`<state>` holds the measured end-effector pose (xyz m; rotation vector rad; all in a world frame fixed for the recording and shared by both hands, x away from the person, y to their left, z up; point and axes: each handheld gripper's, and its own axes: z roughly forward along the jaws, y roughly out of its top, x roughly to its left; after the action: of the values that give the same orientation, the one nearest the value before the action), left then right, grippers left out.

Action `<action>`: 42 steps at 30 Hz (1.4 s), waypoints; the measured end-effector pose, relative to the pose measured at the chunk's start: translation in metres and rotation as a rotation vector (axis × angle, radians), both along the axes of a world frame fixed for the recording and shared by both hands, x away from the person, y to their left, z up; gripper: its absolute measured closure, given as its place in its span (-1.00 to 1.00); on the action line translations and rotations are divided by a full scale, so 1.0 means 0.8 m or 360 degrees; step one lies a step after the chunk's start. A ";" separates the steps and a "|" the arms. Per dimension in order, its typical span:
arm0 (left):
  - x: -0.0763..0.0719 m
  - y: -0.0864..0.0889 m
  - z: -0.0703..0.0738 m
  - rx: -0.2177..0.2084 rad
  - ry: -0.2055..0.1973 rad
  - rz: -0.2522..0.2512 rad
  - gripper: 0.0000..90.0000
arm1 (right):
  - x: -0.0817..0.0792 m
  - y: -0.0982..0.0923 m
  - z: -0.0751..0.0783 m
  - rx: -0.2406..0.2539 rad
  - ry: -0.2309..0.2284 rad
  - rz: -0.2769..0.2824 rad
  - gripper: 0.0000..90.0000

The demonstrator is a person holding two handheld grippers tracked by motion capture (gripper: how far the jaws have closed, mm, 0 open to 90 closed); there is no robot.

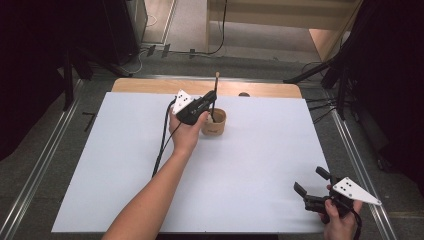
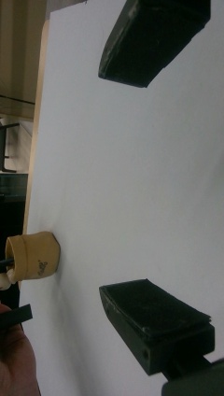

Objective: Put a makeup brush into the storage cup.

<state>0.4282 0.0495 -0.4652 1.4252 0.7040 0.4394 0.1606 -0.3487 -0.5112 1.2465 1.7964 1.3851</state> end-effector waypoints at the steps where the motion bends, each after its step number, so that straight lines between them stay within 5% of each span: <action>1: 0.001 0.001 -0.001 -0.0001 0.0002 0.0001 0.87 | 0.000 0.000 0.000 0.0000 0.0002 0.0000 -0.97; 8: 0.003 0.005 -0.008 0.0005 0.0010 -0.0018 0.87 | 0.000 -0.001 -0.001 0.0001 0.0004 -0.0001 -0.97; 23: 0.008 0.017 -0.024 0.0001 0.0128 -0.0056 0.87 | 0.000 -0.001 -0.002 0.0004 0.0014 -0.0001 -0.97; 42: 0.004 0.024 -0.032 0.0109 0.0211 -0.0091 0.86 | 0.001 0.000 -0.002 -0.0001 0.0015 -0.0005 -0.97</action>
<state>0.4317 0.0689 -0.4910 1.5456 0.7587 0.3290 0.1611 -0.3491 -0.5129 1.2567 1.8004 1.3789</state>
